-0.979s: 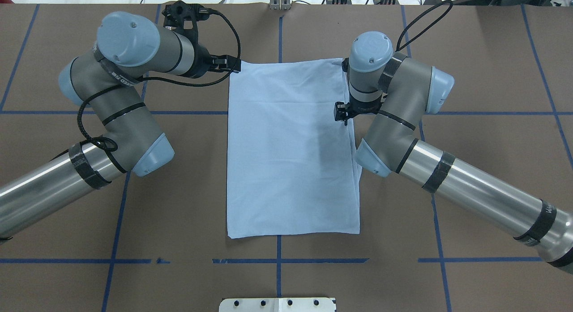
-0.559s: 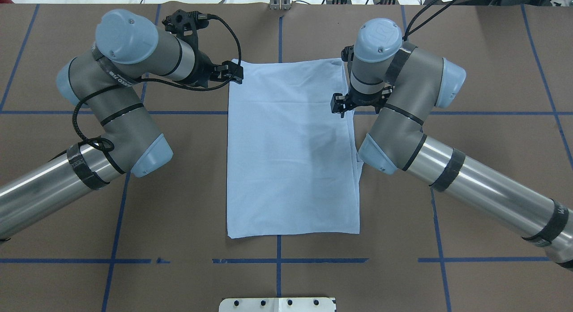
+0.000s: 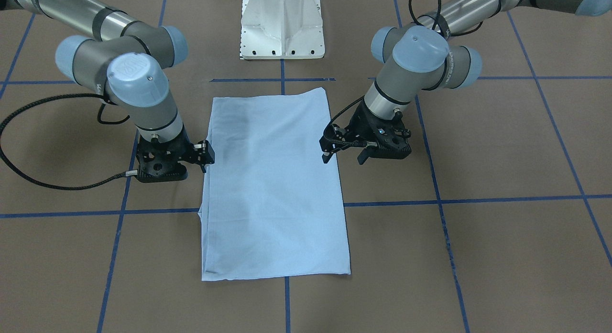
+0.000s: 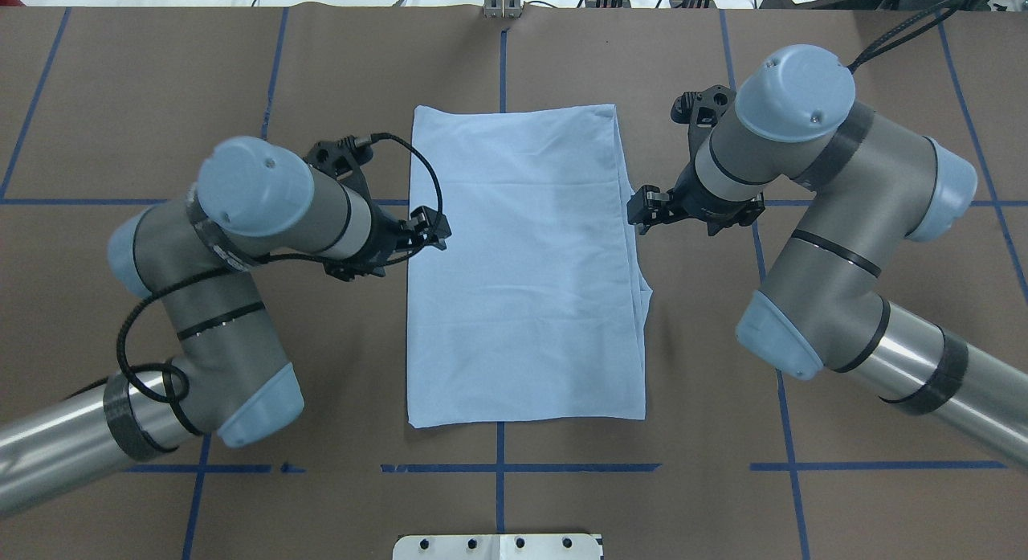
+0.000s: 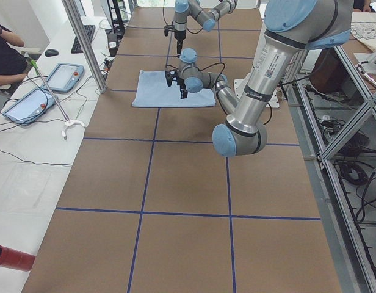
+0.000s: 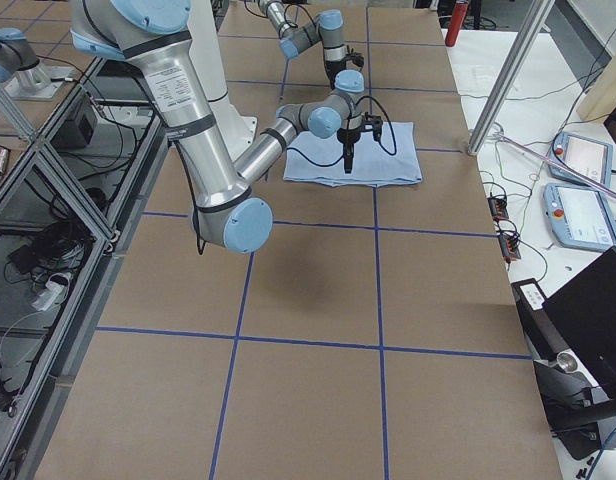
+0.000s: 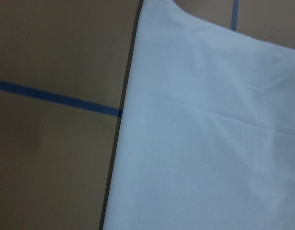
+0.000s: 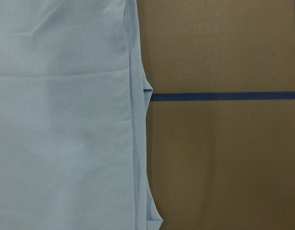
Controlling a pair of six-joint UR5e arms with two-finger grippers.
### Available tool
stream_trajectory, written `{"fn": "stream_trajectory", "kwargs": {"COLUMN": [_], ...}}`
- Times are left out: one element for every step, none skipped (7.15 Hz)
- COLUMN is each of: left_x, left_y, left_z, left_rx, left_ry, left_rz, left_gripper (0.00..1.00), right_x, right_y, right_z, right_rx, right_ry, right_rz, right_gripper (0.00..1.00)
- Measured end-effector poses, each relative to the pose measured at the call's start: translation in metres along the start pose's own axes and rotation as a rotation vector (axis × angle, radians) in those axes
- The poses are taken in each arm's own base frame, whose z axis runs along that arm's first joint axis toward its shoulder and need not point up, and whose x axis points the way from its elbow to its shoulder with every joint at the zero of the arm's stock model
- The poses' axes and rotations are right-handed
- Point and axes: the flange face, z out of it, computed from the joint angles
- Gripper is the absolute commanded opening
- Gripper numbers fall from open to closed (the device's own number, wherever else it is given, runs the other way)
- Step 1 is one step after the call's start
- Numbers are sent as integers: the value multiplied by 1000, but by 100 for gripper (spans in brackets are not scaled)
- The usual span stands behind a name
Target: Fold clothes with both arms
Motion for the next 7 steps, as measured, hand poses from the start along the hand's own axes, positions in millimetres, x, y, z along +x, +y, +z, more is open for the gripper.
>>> {"fn": "stream_trajectory", "kwargs": {"left_x": [-3, -7, -13, -23, -34, -41, -45], "left_y": [39, 72, 98, 119, 135, 148, 156], "left_z": [12, 16, 17, 20, 25, 31, 35], "left_rx": [1, 6, 18, 30, 33, 30, 27], "left_ry": [-38, -82, -133, -181, -213, -234, -245], "left_rz": [-82, -148, -187, -216, -239, -254, -260], "left_gripper": [95, 95, 95, 95, 95, 95, 95], "right_x": [6, 11, 12, 9, 7, 5, 5], "right_y": [17, 36, 51, 63, 71, 76, 79], "right_z": [-10, -15, -17, -16, -13, -11, -8], "right_rx": [-4, -13, -24, -34, -42, -47, -51], "right_ry": [-20, -32, -40, -45, -45, -43, -39], "right_rz": [23, 41, 59, 70, 69, 66, 64], "right_gripper": [100, 100, 100, 100, 100, 100, 100]}}
